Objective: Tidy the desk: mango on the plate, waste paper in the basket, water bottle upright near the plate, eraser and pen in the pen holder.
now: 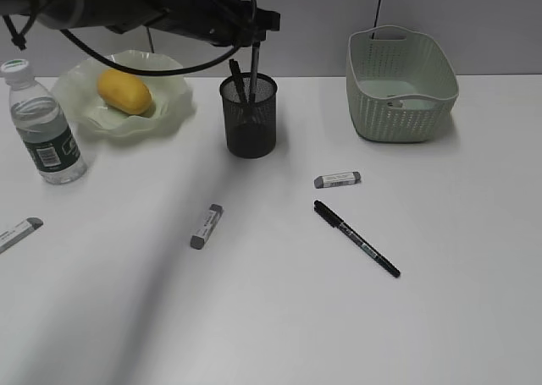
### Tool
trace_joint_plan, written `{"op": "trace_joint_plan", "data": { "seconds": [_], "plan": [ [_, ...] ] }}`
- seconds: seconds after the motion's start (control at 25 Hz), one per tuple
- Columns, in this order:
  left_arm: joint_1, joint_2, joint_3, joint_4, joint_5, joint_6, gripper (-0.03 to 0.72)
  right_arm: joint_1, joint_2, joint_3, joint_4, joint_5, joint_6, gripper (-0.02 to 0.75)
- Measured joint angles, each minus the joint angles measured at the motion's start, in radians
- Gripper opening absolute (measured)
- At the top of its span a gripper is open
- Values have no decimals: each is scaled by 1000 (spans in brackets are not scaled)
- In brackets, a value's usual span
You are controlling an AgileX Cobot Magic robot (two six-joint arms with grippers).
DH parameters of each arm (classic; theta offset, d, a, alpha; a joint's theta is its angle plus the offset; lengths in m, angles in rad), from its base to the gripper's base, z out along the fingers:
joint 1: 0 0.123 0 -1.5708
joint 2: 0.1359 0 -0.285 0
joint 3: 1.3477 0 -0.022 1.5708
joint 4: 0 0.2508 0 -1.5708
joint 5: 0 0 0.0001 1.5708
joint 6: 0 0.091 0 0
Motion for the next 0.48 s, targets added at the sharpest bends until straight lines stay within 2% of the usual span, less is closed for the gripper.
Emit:
{"op": "trace_joint_plan", "data": {
  "seconds": [0.12,0.36,0.48],
  "plan": [
    [1,12,0,2,16,0,158,0,0,0,0,0,0,490],
    [1,8,0,3,29,0,393,0,0,0,0,0,0,490],
    [1,-15,0,9,38,0,430,0,0,0,0,0,0,490]
  ]
}}
